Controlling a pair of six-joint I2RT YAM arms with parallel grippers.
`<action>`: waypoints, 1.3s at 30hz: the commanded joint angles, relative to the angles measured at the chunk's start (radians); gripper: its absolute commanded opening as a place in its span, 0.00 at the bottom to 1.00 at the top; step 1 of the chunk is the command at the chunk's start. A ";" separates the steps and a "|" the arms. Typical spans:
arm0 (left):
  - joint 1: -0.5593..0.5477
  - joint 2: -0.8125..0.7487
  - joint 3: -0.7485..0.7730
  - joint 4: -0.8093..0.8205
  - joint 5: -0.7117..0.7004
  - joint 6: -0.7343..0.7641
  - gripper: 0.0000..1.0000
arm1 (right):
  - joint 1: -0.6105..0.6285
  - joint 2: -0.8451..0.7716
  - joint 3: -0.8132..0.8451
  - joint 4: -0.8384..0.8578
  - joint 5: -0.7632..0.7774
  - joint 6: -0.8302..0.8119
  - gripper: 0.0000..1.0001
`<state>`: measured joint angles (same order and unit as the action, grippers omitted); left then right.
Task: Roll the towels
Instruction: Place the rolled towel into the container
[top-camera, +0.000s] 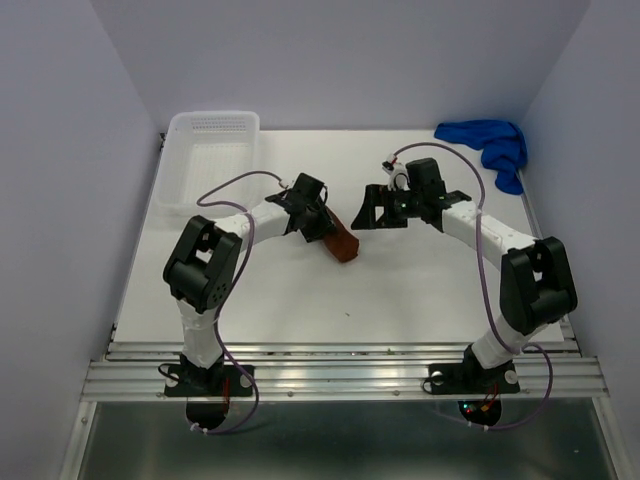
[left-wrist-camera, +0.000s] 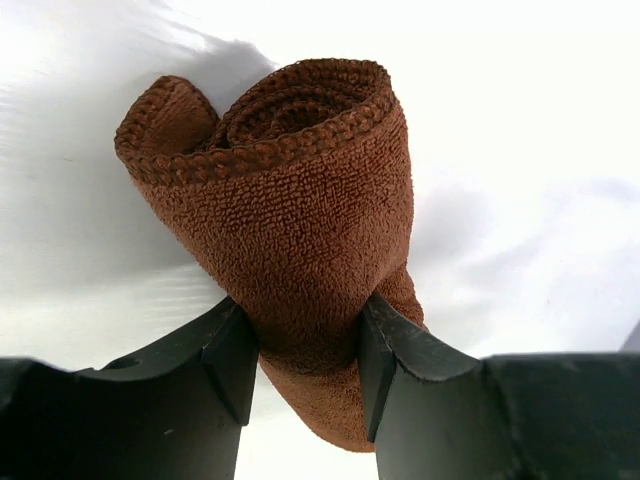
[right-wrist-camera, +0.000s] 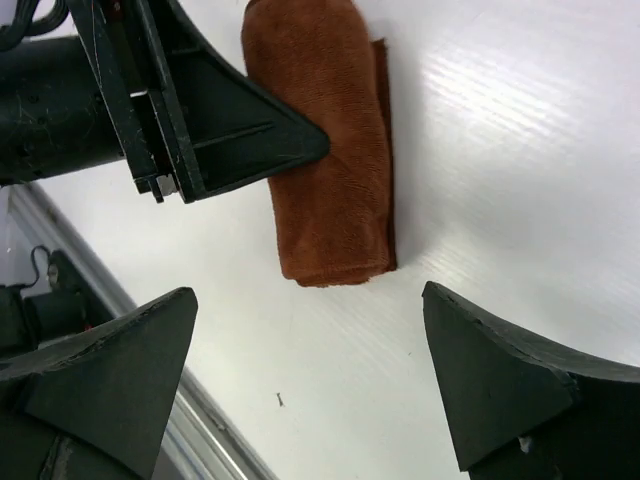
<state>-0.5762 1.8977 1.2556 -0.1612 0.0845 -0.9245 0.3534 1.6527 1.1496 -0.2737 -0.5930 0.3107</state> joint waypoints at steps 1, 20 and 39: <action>0.013 -0.074 0.047 -0.087 -0.095 0.053 0.00 | 0.004 -0.073 0.039 -0.012 0.194 0.019 1.00; 0.153 -0.285 0.071 0.008 -0.057 0.075 0.00 | -0.005 -0.275 0.009 -0.021 0.499 0.051 1.00; 0.462 -0.174 0.554 0.015 -0.299 0.196 0.00 | -0.014 -0.294 0.007 -0.019 0.624 0.048 1.00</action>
<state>-0.1650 1.6726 1.7447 -0.2039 -0.1345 -0.7601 0.3481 1.3724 1.1484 -0.3077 -0.0246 0.3580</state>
